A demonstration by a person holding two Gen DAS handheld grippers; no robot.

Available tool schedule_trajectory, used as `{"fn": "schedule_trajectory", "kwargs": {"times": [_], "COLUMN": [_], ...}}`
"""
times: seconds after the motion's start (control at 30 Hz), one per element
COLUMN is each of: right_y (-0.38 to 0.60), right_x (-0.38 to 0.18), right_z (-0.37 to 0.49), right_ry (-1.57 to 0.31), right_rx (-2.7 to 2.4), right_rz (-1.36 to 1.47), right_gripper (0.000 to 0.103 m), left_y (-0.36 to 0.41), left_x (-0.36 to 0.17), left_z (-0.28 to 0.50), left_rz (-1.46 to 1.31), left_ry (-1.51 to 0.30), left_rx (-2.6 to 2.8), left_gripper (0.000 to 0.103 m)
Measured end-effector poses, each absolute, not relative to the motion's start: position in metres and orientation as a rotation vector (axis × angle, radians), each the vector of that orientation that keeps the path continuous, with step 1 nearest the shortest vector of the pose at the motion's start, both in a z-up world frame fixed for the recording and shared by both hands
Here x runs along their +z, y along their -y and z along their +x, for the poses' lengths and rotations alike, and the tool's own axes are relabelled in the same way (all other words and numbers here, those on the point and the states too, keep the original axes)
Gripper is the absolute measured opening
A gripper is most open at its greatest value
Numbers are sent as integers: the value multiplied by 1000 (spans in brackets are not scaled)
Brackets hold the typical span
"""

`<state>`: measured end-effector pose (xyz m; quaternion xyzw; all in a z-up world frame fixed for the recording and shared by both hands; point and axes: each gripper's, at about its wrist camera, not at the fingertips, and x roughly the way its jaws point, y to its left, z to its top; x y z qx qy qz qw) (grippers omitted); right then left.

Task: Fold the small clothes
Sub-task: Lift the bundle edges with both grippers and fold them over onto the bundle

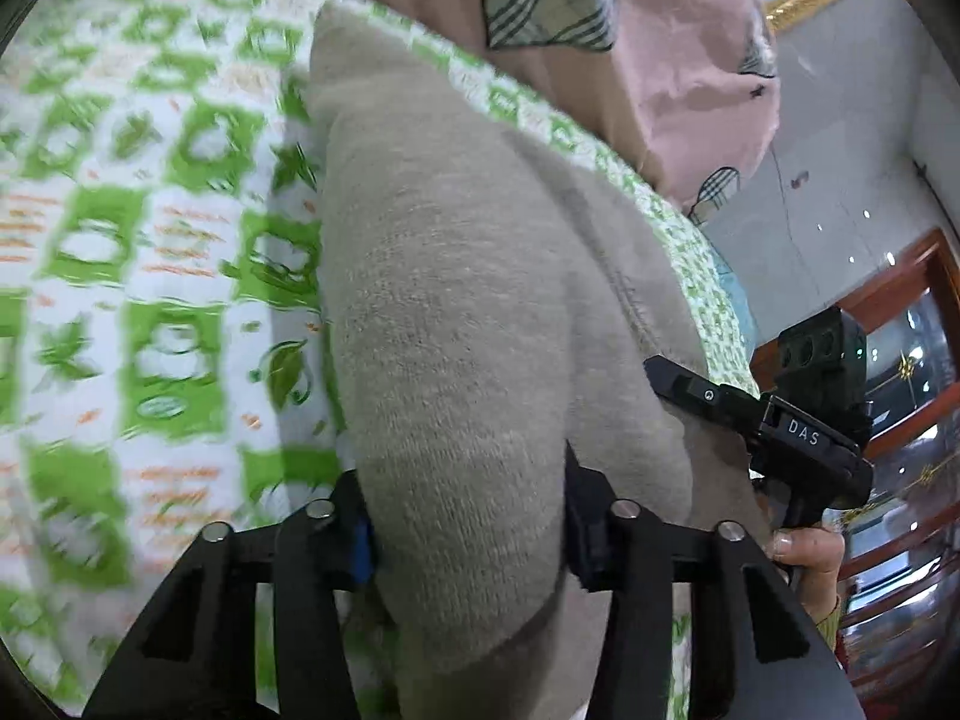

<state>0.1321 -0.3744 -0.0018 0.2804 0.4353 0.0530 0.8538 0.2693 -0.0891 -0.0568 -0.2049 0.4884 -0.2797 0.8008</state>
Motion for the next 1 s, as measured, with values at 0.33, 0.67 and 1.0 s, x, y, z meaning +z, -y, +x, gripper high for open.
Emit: {"fn": "schedule_trajectory", "kwargs": {"times": [0.33,0.67,1.0], "right_y": [250,186,210], "right_x": [-1,-47,-5], "right_z": [118,116,110], "right_ry": [-889,-993,-926], "right_rx": [398,425,264], "right_rz": [595,533,449], "right_gripper": [33,35,54], "left_y": [-34,-92,-137], "left_x": [3,-44,-25], "left_z": [152,103,106], "left_rz": [-393,-437,-475], "left_ry": [-918,-967,-905], "left_rx": [-471,-375,-340], "left_gripper": [45,53,68]}}
